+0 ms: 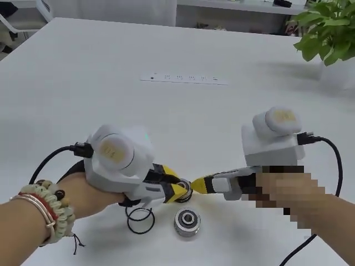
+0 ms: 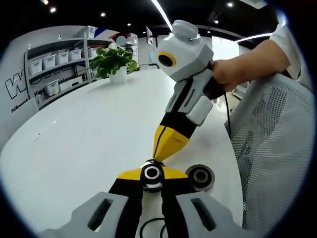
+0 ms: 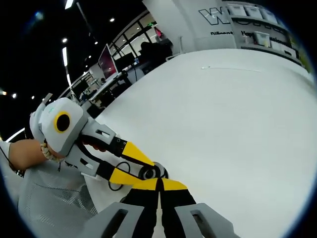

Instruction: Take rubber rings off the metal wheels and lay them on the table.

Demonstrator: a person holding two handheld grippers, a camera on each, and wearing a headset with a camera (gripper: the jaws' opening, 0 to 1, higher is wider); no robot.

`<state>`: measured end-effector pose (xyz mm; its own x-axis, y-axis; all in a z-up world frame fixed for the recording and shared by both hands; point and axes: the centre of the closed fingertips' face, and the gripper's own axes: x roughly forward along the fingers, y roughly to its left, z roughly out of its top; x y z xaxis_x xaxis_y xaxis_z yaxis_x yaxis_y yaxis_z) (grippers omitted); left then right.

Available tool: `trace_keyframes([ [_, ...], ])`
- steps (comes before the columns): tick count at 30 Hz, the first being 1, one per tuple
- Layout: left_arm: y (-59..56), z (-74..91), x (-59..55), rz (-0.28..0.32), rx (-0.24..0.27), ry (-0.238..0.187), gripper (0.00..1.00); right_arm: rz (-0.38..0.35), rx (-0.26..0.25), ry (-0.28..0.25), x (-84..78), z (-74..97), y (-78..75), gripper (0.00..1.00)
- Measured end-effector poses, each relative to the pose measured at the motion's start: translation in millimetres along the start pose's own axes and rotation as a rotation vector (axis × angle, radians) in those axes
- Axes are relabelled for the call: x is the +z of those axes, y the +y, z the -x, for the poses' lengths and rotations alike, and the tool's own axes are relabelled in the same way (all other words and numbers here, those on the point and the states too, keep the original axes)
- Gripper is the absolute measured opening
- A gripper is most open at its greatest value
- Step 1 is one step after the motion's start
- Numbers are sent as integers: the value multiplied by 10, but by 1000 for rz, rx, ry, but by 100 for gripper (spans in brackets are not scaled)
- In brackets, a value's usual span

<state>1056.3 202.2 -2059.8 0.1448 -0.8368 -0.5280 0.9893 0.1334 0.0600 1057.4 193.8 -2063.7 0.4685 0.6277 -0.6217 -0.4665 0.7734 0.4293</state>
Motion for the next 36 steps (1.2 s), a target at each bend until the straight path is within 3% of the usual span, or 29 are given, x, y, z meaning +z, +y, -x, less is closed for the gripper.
trace_keyframes([
  [13, -3, 0, 7, -9, 0, -8, 8, -6, 21, -3, 23, -3, 92, 0],
  [17, -5, -3, 9, -4, -1, -11, 8, 10, 49, -29, 94, 2, 186, 0],
  [18, -5, -2, 9, -3, 0, -12, 8, 18, 54, -12, 77, -6, 208, 0],
  [20, -6, -3, 10, 0, 0, -14, 8, 27, 95, -52, 152, 0, 305, 0],
  [22, -4, -3, 9, 3, 1, -18, 8, 49, 31, -23, 115, -7, 221, 0],
  [25, -5, -1, 10, 4, 1, -22, 8, 40, 43, -23, 110, -16, 238, 0],
  [30, -1, -3, 7, 23, 13, -21, 8, 38, -10, 8, 29, -25, 105, 0],
  [36, 4, -10, 14, 27, 14, 4, 8, 45, -26, 22, -1, -25, 56, 0],
])
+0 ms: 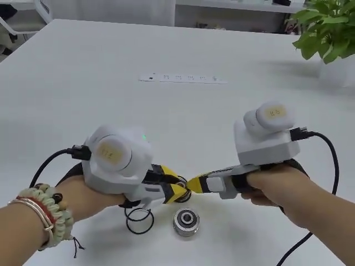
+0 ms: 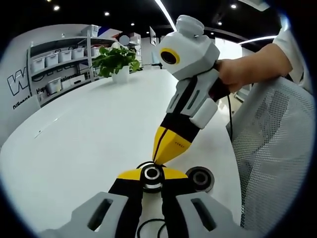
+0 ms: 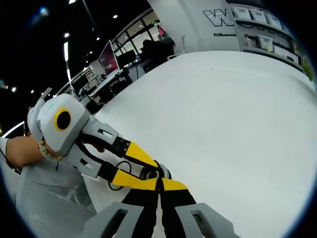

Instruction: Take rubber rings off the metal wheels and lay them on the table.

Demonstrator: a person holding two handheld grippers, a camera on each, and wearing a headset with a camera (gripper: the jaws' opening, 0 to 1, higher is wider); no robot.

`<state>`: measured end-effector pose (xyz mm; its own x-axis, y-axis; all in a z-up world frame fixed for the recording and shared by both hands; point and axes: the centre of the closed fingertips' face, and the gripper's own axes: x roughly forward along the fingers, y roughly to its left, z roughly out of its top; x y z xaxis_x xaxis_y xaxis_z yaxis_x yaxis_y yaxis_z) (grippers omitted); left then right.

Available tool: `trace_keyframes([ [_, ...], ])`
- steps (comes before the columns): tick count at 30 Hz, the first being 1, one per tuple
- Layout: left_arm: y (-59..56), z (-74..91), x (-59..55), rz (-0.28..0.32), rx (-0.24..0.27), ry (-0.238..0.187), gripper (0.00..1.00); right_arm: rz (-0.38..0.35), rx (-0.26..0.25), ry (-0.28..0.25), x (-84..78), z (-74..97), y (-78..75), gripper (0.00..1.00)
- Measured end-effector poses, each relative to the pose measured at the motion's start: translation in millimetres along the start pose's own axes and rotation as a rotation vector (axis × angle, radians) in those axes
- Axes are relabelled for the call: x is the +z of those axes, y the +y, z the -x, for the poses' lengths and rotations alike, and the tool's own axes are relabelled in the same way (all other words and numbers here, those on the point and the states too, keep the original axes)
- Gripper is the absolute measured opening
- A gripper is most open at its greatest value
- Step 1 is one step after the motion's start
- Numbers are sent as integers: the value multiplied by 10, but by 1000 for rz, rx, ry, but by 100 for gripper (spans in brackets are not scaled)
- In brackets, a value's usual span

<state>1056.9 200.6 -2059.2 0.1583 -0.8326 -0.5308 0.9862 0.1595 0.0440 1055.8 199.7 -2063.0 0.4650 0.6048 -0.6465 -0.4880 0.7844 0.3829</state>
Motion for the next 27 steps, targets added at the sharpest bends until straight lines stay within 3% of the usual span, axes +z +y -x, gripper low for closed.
trace_keyframes([
  [5, -18, 51, -8, -67, -19, 53, 9, -4, 4, -5, 9, 0, 1, 0],
  [9, 9, 133, 82, -59, -20, 24, 12, -18, 5, -14, 26, 14, -12, 0],
  [14, 36, 232, 205, -55, -19, -13, 24, -28, 3, -25, 48, 29, -22, 0],
  [22, 16, 405, 316, -148, -22, -6, 36, -48, 19, -70, 164, 83, 19, 0],
  [27, -35, 537, 373, -159, -48, 0, 49, -43, 28, -92, 233, 109, 53, 0],
])
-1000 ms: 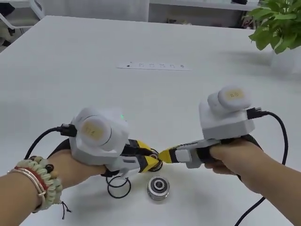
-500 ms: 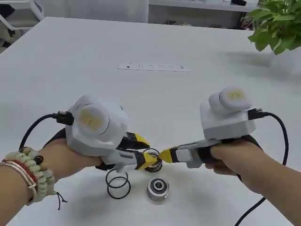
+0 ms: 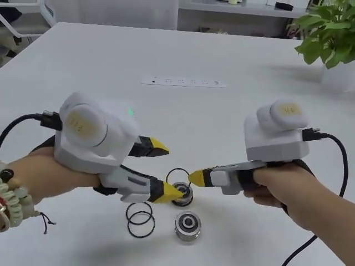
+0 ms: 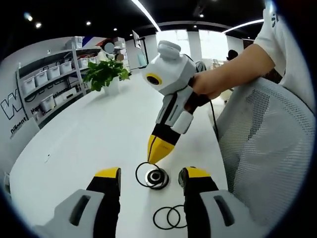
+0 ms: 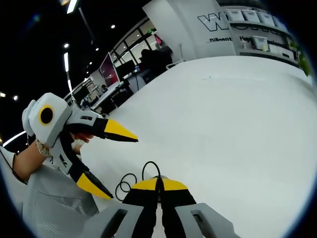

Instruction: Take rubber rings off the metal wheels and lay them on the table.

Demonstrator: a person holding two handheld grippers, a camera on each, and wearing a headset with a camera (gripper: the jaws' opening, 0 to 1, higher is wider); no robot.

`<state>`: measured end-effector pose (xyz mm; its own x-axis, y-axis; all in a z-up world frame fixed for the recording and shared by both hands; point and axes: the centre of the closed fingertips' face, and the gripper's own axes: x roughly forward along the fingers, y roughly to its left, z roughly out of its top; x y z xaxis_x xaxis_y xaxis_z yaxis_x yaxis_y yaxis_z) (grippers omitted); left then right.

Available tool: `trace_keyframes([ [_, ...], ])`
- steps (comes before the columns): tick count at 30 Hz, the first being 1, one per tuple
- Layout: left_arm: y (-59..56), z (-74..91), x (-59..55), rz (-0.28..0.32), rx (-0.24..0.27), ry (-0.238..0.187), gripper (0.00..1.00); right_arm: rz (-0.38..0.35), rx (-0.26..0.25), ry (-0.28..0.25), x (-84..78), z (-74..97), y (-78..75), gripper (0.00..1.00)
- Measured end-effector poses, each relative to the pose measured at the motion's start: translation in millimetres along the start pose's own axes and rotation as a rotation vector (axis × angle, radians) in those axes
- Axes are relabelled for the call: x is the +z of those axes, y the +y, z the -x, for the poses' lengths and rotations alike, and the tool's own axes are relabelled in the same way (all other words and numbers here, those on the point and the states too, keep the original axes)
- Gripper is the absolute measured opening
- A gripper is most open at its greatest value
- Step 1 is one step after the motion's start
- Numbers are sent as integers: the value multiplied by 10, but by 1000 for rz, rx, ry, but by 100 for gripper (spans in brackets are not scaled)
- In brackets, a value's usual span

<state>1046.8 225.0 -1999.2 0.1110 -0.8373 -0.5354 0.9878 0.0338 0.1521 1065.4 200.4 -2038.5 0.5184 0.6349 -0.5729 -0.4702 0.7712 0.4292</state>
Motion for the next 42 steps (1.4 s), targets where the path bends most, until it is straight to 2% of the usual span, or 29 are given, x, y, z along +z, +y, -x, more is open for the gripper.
trace_keyframes([
  [1, -11, 35, 34, 8, -8, -6, 52, 0, 3, -3, 9, 3, 8, 0],
  [3, -25, 131, 191, 41, -20, -61, 57, 0, 8, -7, 22, 10, 27, 0],
  [5, -8, 253, 292, 48, -15, -89, 59, 9, 7, -6, 28, 17, 43, 0],
  [9, 52, 491, 339, 13, 33, -86, 60, 10, 23, -27, 77, 37, 119, 0],
  [13, 37, 714, 346, 6, 54, -86, 66, 18, 38, -38, 107, 41, 188, 0],
  [18, -21, 977, 302, -5, 91, -74, 74, 27, 60, -23, 75, 20, 253, 0],
  [25, -205, 1178, 184, 30, 123, -72, 82, 39, 82, -8, 46, -1, 324, 0],
  [27, -223, 1201, 153, 40, 132, -74, 84, 39, 88, -5, 39, -6, 342, 0],
  [31, -272, 1245, 5, 96, 156, -70, 85, 52, 108, 9, 11, -32, 408, 0],
  [35, -315, 1260, -118, 124, 177, -63, 90, 65, 119, 19, -15, -44, 466, 0],
  [42, -436, 1252, -256, 186, 195, -60, 95, 83, 133, 40, -62, -77, 520, 0],
])
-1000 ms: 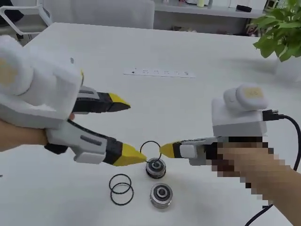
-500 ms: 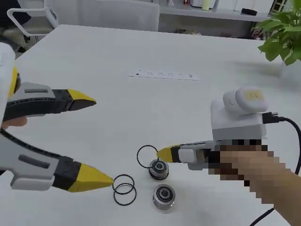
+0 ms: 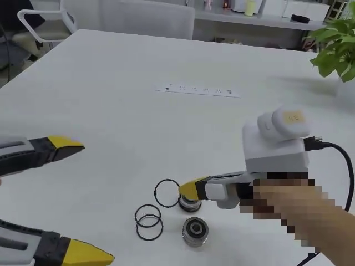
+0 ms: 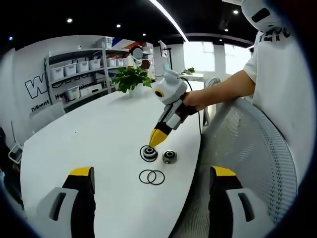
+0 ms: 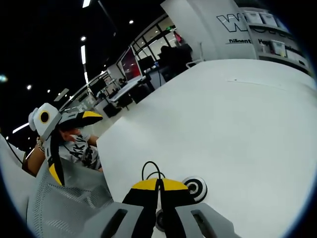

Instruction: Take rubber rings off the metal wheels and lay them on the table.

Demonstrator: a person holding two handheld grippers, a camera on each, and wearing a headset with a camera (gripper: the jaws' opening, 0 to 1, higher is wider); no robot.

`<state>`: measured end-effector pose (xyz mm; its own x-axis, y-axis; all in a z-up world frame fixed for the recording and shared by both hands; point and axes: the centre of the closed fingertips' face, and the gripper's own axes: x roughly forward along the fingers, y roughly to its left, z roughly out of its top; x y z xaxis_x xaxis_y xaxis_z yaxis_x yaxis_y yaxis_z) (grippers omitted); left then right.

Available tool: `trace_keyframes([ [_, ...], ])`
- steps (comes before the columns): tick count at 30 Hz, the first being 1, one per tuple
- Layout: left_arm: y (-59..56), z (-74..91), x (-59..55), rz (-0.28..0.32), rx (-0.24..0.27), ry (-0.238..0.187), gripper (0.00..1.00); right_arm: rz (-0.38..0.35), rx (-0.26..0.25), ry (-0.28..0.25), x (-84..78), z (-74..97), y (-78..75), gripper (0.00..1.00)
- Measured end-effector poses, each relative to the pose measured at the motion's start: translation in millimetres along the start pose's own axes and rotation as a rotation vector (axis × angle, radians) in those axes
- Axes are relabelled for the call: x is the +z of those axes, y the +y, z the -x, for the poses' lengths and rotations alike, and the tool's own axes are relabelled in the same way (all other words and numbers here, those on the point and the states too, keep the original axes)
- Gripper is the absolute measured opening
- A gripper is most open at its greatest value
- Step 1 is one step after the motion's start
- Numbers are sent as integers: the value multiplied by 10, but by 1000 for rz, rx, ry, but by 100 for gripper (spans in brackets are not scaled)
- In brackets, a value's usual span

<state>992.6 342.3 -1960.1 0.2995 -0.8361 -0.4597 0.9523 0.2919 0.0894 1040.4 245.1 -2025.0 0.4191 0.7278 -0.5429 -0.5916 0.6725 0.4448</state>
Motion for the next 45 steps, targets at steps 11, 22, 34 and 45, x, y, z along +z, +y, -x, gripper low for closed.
trace_keyframes([
  [11, -143, -31, -247, 49, -2, 47, 96, 51, 11, 82, -203, -127, 88, 0],
  [22, -151, -30, -316, 83, 13, 53, 95, 102, 3, 138, -357, -225, 110, 0],
  [34, -172, -36, -347, 103, 4, 55, 95, 157, -53, 147, -370, -242, -9, 0],
  [45, -177, -41, -375, 108, -1, 67, 95, 145, -72, 107, -257, -186, -76, 3],
])
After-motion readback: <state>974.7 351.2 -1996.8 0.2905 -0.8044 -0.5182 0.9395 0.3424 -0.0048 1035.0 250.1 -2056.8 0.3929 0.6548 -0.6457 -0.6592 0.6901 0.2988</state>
